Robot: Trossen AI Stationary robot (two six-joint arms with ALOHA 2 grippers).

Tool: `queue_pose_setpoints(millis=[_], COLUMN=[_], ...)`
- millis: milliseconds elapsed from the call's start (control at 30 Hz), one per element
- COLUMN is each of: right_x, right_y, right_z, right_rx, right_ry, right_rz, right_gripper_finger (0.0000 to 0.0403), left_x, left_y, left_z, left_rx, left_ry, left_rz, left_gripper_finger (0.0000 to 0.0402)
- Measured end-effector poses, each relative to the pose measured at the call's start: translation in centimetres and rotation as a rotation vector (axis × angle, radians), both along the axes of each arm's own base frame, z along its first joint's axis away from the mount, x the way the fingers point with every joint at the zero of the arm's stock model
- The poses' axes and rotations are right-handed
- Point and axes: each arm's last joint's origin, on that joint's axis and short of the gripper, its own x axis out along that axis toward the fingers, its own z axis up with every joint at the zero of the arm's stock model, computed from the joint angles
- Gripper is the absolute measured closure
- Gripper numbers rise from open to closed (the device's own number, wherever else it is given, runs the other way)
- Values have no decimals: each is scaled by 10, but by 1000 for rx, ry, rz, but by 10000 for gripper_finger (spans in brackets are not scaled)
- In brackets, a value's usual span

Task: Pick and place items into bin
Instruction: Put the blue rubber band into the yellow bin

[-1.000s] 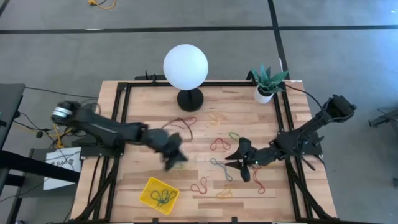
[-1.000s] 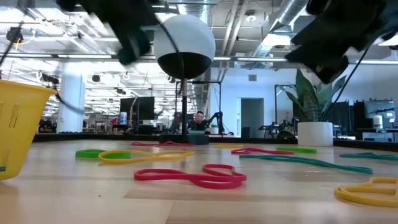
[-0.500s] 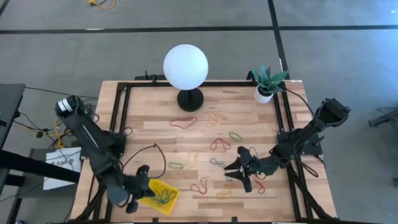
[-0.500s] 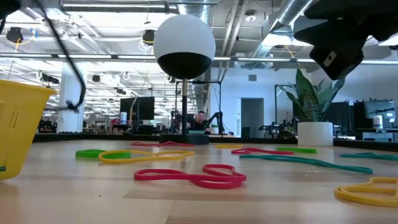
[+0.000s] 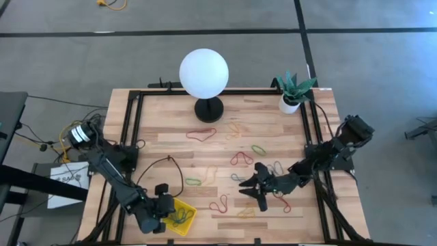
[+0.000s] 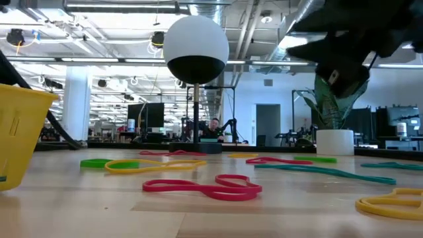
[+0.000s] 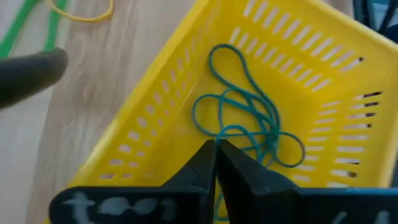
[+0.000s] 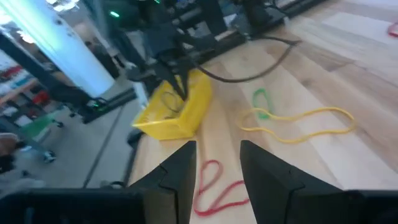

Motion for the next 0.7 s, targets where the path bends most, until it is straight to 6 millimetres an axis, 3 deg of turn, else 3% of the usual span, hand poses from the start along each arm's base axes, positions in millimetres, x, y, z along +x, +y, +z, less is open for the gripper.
queue_pose_setpoints(millis=[167, 433, 567, 700], right_x=[8, 8, 3, 8], right_y=[-11, -26, -26, -23], right_z=[-9, -2, -12, -23], right_rx=[-7, -165, -146, -120], right_ry=[41, 98, 225, 369], right_rz=[-22, -10, -33, -85], right_gripper_finger=[285, 285, 285, 285], left_x=[1, 1, -1, -3], left_y=[9, 17, 30, 51], left_z=[8, 38, 64, 94], left_rx=[18, -101, -67, 110], left_ry=[-9, -37, -165, -394], left_rz=[29, -3, -36, 27], left_gripper_finger=[365, 311, 307, 312])
